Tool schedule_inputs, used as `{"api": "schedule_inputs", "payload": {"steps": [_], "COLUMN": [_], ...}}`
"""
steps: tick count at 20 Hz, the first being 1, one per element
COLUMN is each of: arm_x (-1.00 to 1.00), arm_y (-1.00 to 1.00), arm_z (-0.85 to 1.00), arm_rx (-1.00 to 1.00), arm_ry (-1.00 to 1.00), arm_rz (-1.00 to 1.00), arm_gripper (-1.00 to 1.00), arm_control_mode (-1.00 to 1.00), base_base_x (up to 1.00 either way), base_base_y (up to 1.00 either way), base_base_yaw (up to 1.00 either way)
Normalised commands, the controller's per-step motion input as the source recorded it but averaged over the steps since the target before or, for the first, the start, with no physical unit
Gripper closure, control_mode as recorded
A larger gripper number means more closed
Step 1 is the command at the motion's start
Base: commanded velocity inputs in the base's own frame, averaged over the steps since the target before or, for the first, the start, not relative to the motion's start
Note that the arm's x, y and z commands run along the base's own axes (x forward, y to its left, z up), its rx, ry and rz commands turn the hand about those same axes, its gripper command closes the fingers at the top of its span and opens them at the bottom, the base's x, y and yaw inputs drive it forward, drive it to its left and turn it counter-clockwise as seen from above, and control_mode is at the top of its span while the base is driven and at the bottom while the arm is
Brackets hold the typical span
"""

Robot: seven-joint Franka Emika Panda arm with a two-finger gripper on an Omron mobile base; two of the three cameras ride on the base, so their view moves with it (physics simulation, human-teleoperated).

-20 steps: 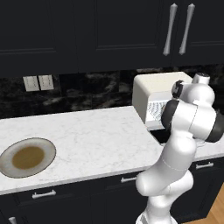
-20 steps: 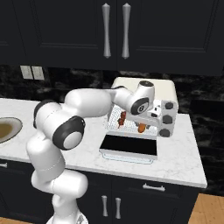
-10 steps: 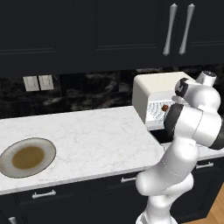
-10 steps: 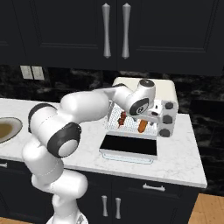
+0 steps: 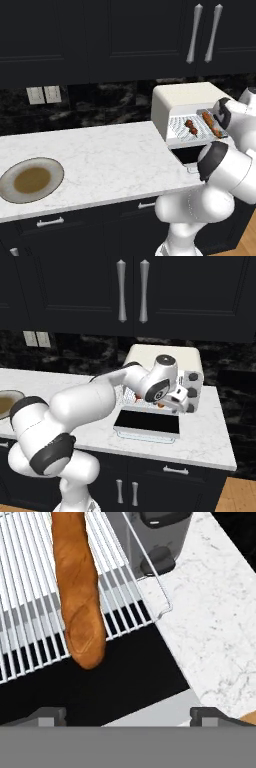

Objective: Pick up the kebab skewer and baguette bread, and place them inside the toaster oven. Close the toaster oven door and start by setting the timer.

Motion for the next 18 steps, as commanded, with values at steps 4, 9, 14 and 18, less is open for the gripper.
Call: {"api": "schedule_inputs", "payload": {"steps": [4, 9, 14, 18], "arm_x": [-0.02, 0.00, 0.04, 0.39], "arm_y": [0.04, 0.09, 0.00, 0.01], "arm_z": [-0.20, -0.44, -0.46, -0.30], "arm_rx": [0.00, 0.00, 0.00, 0.00], "arm_ry": [0.03, 0.00, 0.00, 0.00], "arm_rz": [-0.37, -0.20, -0.06, 0.00], "arm_gripper": [-1.00, -1.00, -1.00, -1.00], "arm_control_mode": [-1.00, -1.00, -1.00, -1.00], "base_base_x": [0.00, 0.00, 0.00, 0.00], "base_base_y": [0.00, 0.00, 0.00, 0.00], "base_base_yaw": [0.00, 0.00, 0.00, 0.00]}}
